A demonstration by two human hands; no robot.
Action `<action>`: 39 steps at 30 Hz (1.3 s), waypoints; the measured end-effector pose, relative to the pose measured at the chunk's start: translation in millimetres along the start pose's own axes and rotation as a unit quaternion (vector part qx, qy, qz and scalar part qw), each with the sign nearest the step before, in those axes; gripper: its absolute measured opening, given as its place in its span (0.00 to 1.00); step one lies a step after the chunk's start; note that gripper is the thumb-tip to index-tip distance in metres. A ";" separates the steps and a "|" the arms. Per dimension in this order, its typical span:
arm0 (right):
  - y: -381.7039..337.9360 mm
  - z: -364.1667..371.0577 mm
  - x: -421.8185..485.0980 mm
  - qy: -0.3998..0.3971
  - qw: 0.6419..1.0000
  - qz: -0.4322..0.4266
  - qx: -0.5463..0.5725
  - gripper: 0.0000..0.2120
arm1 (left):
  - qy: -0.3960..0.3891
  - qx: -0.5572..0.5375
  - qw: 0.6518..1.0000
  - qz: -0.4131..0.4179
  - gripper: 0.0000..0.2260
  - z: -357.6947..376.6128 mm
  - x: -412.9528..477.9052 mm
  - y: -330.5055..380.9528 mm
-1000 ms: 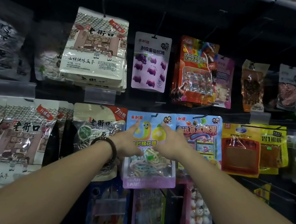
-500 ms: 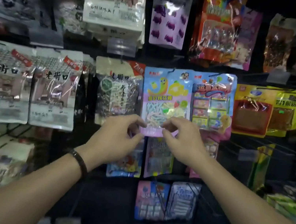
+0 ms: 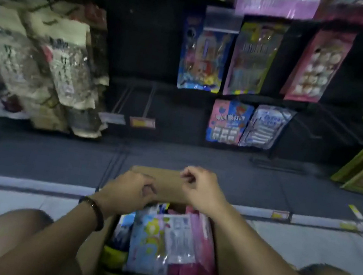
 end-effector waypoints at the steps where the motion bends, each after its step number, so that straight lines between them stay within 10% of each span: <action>1: 10.5 29.3 -11.3 -0.038 0.999 0.022 -0.008 0.11 | -0.017 0.000 1.000 -0.017 0.07 11.1 -5.1 -12.7; 7: 50.1 169.2 -81.7 -0.260 0.936 0.004 -0.238 0.36 | -0.151 0.038 0.983 -0.102 0.18 46.9 -10.0 -59.7; 15: 75.7 218.7 -85.0 -0.326 0.878 -0.033 -0.350 0.54 | -0.253 0.060 0.954 -0.151 0.23 59.5 -17.9 -80.8; 27: 68.0 222.1 -76.2 -0.342 0.869 -0.030 -0.357 0.47 | -0.274 0.089 0.942 -0.174 0.21 50.6 -20.5 -81.7; 39: 46.6 91.8 -49.0 0.011 0.995 0.103 -0.004 0.08 | -0.186 0.021 0.959 -0.212 0.26 39.0 -9.7 -89.9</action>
Point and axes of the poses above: each hand's wrist, its own x-axis towards the middle knuckle, its own z-axis out of the palm, y = z × x, the point moved 4 cm from there along x, towards the middle knuckle, and after that the axes turned 14 degrees about -x, right-handed, at the moved point
